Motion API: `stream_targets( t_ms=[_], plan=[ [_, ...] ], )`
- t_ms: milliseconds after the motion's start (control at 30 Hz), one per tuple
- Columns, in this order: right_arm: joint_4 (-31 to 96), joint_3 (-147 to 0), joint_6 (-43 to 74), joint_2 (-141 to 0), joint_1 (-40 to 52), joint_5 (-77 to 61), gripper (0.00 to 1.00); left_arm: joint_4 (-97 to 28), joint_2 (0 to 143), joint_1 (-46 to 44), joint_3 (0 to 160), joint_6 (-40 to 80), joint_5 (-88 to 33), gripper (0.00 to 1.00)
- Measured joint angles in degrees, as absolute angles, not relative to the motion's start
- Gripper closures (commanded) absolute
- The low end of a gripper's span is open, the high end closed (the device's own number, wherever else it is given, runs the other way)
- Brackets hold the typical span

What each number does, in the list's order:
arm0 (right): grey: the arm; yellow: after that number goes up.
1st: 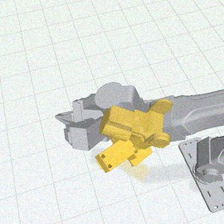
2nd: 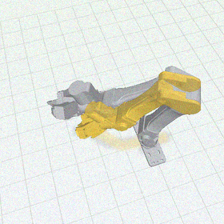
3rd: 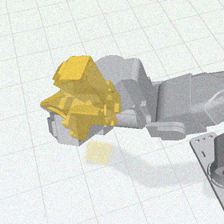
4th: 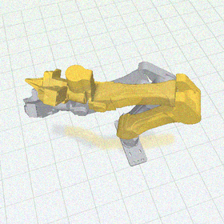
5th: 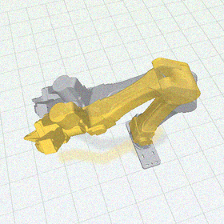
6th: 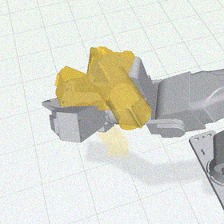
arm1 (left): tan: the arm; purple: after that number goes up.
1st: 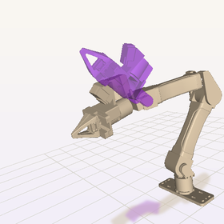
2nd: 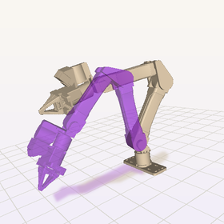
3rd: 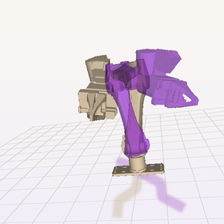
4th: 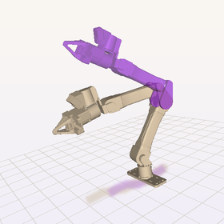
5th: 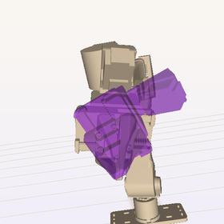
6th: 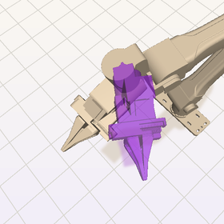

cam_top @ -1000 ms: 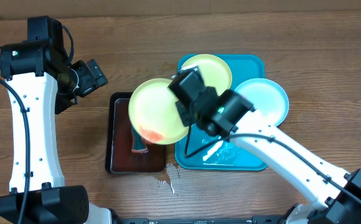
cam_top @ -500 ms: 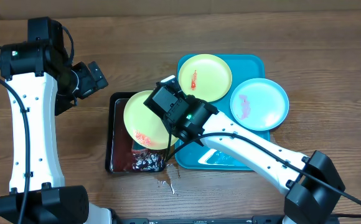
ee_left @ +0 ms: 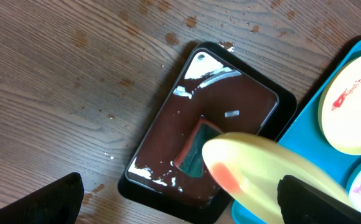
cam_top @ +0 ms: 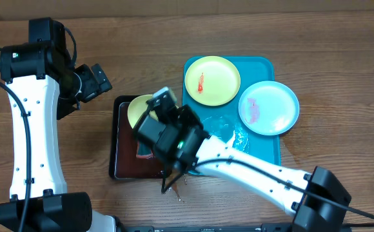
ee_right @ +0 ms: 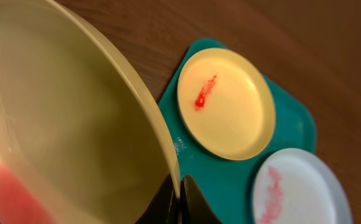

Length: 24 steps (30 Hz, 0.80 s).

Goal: Clean dirty plates on tray and stack at the side
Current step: 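Lift the yellow plate with the right gripper and tilt it over the black tray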

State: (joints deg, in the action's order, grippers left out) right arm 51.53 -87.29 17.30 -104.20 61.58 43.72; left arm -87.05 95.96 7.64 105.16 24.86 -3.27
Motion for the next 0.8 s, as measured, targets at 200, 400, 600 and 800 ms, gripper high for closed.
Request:
stream_targets(
  t_ms=[200,400,600,800],
  plan=[
    [53.1,-87.3,17.3,-104.2,66.7,55.2,0.96,-87.0,96.0,7.6,105.2,24.9,-3.3,0.0],
    [53.2,-87.3,17.3,-104.2,70.1,64.4,0.96,-87.0,96.0,7.6,105.2,24.9,-3.3,0.0],
    [53.4,-87.3,17.3,-104.2,72.6,68.9,0.96,-87.0,96.0,7.6,105.2,24.9,-3.3,0.0],
    [53.5,-87.3,17.3,-104.2,73.3,71.5,0.96,-87.0,96.0,7.6,105.2,24.9,-3.3,0.0]
  ],
)
